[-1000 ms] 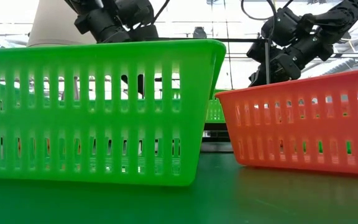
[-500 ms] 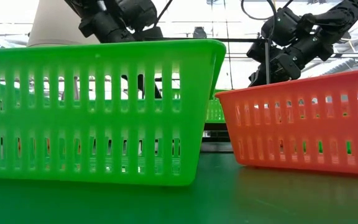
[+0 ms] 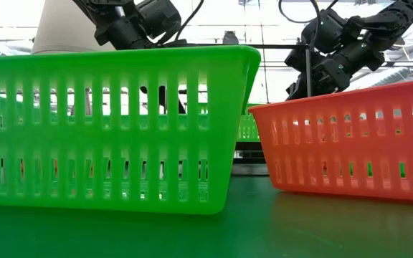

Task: Stack baskets on shelf by color
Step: Put the top left green bin on the shelf, then put the top right orange bin on the shelf

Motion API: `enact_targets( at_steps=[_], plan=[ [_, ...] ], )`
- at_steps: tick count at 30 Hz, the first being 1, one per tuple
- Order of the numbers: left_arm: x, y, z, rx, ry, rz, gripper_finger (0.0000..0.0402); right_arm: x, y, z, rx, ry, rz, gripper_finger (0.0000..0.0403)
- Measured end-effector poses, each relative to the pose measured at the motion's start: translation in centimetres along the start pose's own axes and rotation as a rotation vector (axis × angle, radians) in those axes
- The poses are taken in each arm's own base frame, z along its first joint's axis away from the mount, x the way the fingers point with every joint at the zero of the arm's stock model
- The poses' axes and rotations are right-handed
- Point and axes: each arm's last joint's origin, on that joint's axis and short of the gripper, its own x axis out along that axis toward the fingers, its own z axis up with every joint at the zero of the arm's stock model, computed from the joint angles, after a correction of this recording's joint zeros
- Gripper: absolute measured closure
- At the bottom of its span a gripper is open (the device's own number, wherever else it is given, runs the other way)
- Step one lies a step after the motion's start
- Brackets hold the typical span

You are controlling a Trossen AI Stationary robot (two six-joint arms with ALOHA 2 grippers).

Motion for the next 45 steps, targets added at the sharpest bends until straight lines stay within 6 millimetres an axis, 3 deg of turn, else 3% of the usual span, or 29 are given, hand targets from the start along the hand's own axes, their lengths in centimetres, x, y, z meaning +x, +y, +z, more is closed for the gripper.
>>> enact_targets(
  at_steps=[8,14,20,33,45],
  plan=[
    [-0.8,0.0,0.0,0.004,0.005,0.005,0.0389,0.0,-0.2,-0.1,0.071,0.015,-0.063,0.0401],
    [-4.1,0.2,0.2,-0.028,-0.012,0.066,0.0398,-0.3,0.0,-0.6,0.128,0.107,-0.217,0.0392],
    [-6.6,0.0,0.1,-0.064,-0.027,0.065,0.0384,-1.4,0.3,-0.1,0.188,0.252,-0.261,0.0342],
    [-6.7,-0.3,0.1,-0.059,-0.03,0.057,0.0394,-1.7,0.6,-0.8,0.221,0.363,-0.243,0.0238],
    [-6.7,-0.4,0.2,-0.075,-0.037,0.052,0.0376,0.0,0.3,-1.9,0.25,0.438,-0.24,0.0262]
  ],
)
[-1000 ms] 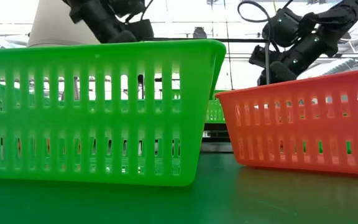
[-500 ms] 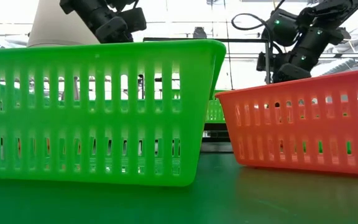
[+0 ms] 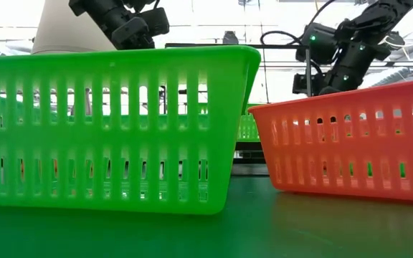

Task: Stack baskets on shelf by color
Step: Put the top right orange bin on the shelf

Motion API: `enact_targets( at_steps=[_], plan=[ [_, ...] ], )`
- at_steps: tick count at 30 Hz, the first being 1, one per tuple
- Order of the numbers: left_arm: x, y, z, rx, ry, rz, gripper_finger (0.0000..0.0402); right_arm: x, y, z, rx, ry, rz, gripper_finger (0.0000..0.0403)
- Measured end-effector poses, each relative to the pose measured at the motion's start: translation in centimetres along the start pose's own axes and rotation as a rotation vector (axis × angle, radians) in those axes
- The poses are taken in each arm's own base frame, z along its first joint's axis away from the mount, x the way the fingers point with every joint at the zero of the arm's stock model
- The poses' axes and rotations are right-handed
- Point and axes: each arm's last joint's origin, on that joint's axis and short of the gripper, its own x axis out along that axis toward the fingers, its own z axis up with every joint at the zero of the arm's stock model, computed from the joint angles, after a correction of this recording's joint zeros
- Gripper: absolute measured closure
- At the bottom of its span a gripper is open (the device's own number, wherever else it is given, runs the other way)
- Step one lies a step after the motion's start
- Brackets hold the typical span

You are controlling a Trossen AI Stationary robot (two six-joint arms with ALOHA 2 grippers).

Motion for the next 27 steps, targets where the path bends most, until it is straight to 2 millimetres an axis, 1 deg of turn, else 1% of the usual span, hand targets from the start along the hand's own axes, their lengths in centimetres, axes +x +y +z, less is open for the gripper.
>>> enact_targets(
  at_steps=[5,9,12,14,17,19,24,27],
  plan=[
    [0.0,0.0,0.0,0.002,0.0,0.0,0.0376,0.3,-0.2,-0.1,0.089,0.021,-0.006,0.0303],
    [0.0,0.0,0.0,0.005,0.0,0.0,0.0376,0.1,-0.2,0.2,0.125,0.01,-0.014,0.0352],
    [0.0,0.0,0.0,0.006,0.0,0.0,0.0376,-0.3,-0.4,0.8,0.158,-0.006,-0.069,0.0389],
    [0.0,0.0,0.0,0.006,0.0,0.0,0.0376,-0.7,-0.5,1.3,0.165,-0.029,-0.112,0.0393],
    [0.0,0.0,0.0,0.006,0.0,0.0,0.0376,-1.4,-0.7,2.0,0.168,-0.063,-0.168,0.0383],
    [0.0,0.0,0.0,0.007,0.0,0.0,0.0376,-1.7,-0.7,2.1,0.16,-0.061,-0.187,0.0382],
    [0.0,0.0,0.0,0.016,-0.001,0.0,0.0376,-2.2,-0.7,2.3,0.122,-0.085,-0.187,0.0396],
    [0.0,0.0,0.0,0.016,-0.001,0.0,0.0376,-2.4,-0.8,2.2,0.111,-0.086,-0.19,0.0394]
  ],
)
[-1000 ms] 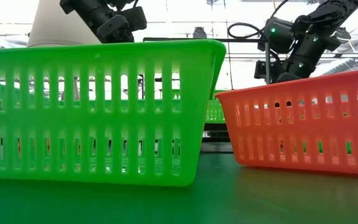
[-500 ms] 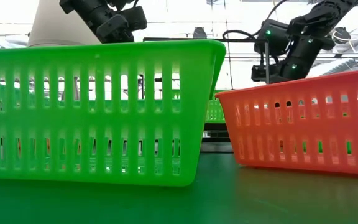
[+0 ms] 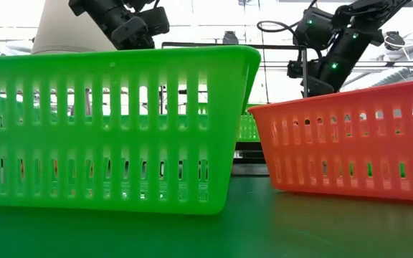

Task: Stack baskets on shelf by color
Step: Put the top right orange bin on the shelf

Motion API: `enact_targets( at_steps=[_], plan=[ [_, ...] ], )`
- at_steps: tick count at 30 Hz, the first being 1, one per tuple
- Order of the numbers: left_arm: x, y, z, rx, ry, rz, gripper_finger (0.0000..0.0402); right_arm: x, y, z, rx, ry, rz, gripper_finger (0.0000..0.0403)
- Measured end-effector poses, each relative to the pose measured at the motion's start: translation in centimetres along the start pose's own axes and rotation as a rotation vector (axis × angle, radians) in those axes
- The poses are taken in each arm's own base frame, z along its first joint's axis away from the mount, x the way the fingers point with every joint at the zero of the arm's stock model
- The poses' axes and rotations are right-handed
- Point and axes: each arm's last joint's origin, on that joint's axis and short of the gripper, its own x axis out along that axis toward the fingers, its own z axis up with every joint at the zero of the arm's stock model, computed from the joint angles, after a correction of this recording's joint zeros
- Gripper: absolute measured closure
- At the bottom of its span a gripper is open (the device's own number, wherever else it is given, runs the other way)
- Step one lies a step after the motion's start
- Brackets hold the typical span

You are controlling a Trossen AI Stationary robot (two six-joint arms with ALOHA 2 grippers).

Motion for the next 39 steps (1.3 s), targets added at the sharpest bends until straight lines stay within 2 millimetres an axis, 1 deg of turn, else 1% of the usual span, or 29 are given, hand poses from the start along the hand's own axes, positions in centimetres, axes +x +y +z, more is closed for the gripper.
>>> enact_targets(
  at_steps=[4,9,15,21,26,30,33,36,39],
  plan=[
    [0.0,0.0,0.0,0.004,0.0,0.0,0.0376,-0.1,0.0,-0.1,-0.014,0.005,-0.006,0.0395],
    [0.0,0.0,0.0,0.016,0.0,0.001,0.0376,-0.5,-0.4,-0.1,-0.056,-0.01,-0.09,0.0398],
    [0.0,0.0,0.3,0.023,-0.028,0.004,0.0376,-2.0,-0.7,0.1,-0.121,-0.076,-0.096,0.0398],
    [0.0,0.0,0.5,0.023,-0.052,0.007,0.0376,-3.2,-0.9,0.6,-0.244,-0.169,-0.104,0.0398],
    [0.0,0.0,0.5,0.023,-0.05,0.006,0.0376,-3.6,-0.9,1.2,-0.373,-0.242,-0.115,0.0398],
    [0.0,0.0,0.3,0.016,-0.034,0.003,0.0376,-3.7,-1.1,2.3,-0.464,-0.333,-0.141,0.0398],
    [0.0,0.0,0.2,0.011,-0.016,0.001,0.0376,-3.7,-1.5,3.0,-0.525,-0.402,-0.165,0.0398],
    [0.0,0.0,0.0,0.008,-0.004,0.0,0.0376,-3.8,-2.0,3.8,-0.591,-0.493,-0.128,0.0398],
    [0.0,0.0,0.0,0.003,-0.004,0.0,0.0376,-3.4,-2.7,4.4,-0.625,-0.553,-0.112,0.0398]
  ],
)
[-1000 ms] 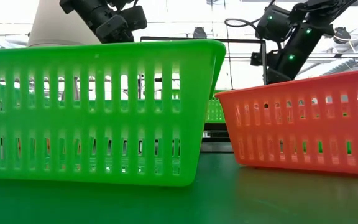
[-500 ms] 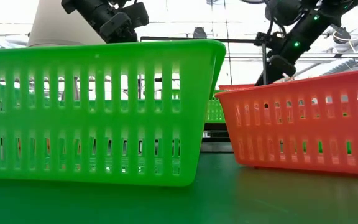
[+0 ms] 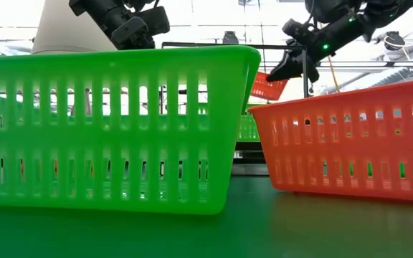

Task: Stack baskets on shelf by color
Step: Put the top right orange bin on the shelf

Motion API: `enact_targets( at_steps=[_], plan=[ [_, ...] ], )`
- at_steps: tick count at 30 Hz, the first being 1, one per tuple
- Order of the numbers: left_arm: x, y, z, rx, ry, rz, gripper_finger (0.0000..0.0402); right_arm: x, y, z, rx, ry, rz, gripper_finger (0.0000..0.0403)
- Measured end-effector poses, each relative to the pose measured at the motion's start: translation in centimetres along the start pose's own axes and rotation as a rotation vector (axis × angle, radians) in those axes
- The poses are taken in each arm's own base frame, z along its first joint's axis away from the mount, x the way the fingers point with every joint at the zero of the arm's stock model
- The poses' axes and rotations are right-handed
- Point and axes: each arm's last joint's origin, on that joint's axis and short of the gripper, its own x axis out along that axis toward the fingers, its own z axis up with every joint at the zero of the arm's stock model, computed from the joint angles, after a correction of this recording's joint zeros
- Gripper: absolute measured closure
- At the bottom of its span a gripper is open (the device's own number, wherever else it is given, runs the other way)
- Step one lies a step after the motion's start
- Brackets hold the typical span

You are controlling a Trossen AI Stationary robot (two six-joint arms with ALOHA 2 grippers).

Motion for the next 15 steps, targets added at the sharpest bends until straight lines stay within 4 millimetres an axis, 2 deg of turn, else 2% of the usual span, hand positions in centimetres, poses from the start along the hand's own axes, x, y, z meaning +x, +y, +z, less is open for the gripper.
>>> enact_targets(
  at_steps=[6,15],
  plan=[
    [0.0,0.0,0.0,-0.017,0.0,-0.001,0.0376,2.4,-1.5,-0.8,-0.034,-0.097,0.03,0.0398],
    [0.0,0.0,0.0,-0.017,0.0,-0.001,0.0376,7.4,-3.2,0.2,-0.057,-0.09,0.146,0.0399]
  ],
)
